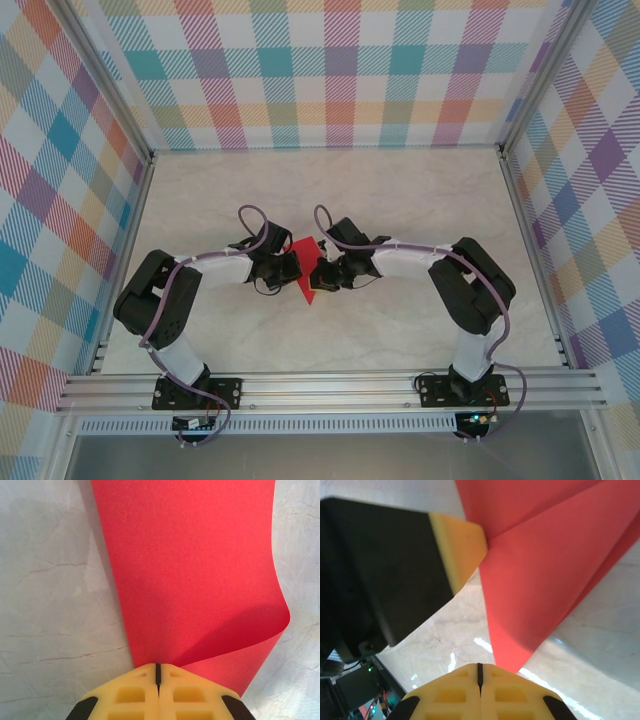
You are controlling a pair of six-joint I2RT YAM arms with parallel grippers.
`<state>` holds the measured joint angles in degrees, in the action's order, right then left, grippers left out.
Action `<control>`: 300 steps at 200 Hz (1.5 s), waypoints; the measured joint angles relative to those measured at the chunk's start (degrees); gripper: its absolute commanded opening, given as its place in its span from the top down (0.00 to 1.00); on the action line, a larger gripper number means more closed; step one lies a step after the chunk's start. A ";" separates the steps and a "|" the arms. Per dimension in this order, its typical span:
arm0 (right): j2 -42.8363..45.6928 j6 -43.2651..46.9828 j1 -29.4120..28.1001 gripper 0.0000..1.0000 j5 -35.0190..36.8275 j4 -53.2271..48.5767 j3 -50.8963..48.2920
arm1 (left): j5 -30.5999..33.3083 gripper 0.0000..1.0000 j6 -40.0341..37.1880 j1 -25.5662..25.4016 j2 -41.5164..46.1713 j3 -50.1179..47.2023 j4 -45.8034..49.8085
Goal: Fold a paper plane with a square sheet of paper (pick it up from the middle)
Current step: Third fold the triangle at the center of the table.
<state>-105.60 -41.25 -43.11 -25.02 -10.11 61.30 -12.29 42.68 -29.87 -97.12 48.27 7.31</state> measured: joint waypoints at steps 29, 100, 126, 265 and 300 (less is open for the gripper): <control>-2.16 0.02 0.42 0.97 1.31 -0.07 1.75 | 0.00 1.00 0.00 0.00 0.02 0.00 0.00; -5.73 -0.52 0.74 0.97 4.59 -1.64 3.13 | -0.02 1.00 -0.04 0.00 0.11 -0.02 0.00; -5.97 -1.49 0.76 0.97 4.90 -3.26 4.33 | -0.02 1.00 -0.04 0.00 0.11 -0.02 0.02; -9.60 -0.35 4.52 0.97 4.85 -4.15 9.14 | 0.37 1.00 -0.07 0.00 0.11 -0.02 0.04; -9.81 -0.17 5.05 0.97 4.85 -4.37 9.66 | 0.39 1.00 -0.09 0.00 0.13 -0.02 0.07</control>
<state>-115.42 -41.43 -38.06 -20.16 -14.48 70.96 -11.90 42.59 -29.87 -96.99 48.25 7.38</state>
